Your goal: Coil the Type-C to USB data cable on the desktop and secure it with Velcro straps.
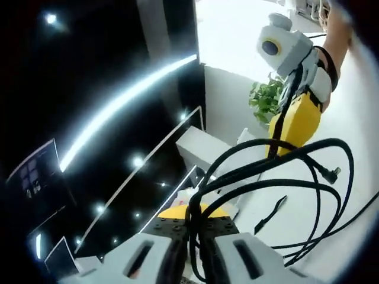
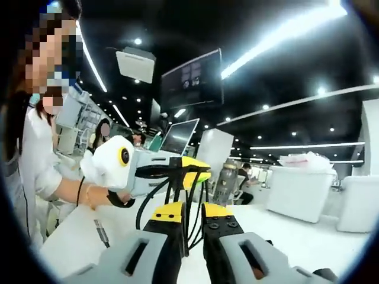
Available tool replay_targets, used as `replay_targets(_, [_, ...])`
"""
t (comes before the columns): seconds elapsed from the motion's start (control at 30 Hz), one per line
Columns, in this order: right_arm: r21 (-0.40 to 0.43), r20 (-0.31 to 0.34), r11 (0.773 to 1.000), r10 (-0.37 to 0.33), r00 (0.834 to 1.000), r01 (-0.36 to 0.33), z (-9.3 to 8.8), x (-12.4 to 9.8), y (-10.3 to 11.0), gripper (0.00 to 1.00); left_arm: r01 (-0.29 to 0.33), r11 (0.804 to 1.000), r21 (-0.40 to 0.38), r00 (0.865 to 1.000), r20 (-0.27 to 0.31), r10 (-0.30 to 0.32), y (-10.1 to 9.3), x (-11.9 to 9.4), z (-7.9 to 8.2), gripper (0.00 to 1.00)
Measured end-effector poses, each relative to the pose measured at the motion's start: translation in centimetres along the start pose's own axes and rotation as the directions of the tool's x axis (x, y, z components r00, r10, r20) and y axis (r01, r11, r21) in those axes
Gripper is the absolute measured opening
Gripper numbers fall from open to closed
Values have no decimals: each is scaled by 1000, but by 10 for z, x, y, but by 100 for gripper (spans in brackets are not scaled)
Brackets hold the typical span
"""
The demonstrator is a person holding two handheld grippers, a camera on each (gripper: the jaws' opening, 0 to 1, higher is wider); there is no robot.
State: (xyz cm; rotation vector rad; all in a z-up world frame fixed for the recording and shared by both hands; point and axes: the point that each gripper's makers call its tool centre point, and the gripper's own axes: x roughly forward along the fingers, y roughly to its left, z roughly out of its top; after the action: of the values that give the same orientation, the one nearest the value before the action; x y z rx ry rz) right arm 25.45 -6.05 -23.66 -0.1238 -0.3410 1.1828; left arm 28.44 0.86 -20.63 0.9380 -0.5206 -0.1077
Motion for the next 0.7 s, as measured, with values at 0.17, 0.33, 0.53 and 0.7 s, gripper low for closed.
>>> replay_targets(0.17, [5,38,996,-89,995,89,17,-4,-14,16,-26,999,-40,999,-27,25,7,0,-8,6])
replay_targets(0.33, [34,37,994,-103,994,102,22,1,-6,27,-46,997,-63,998,-50,42,11,1,-14,6])
replay_targets(0.53, [13,21,995,-102,995,102,22,7,9,33,-58,997,-45,995,-79,54,11,1,-17,6])
replay_targets(0.7, [-41,-16,993,-114,993,113,15,17,24,40,-51,999,-10,994,-94,50,6,2,-18,6])
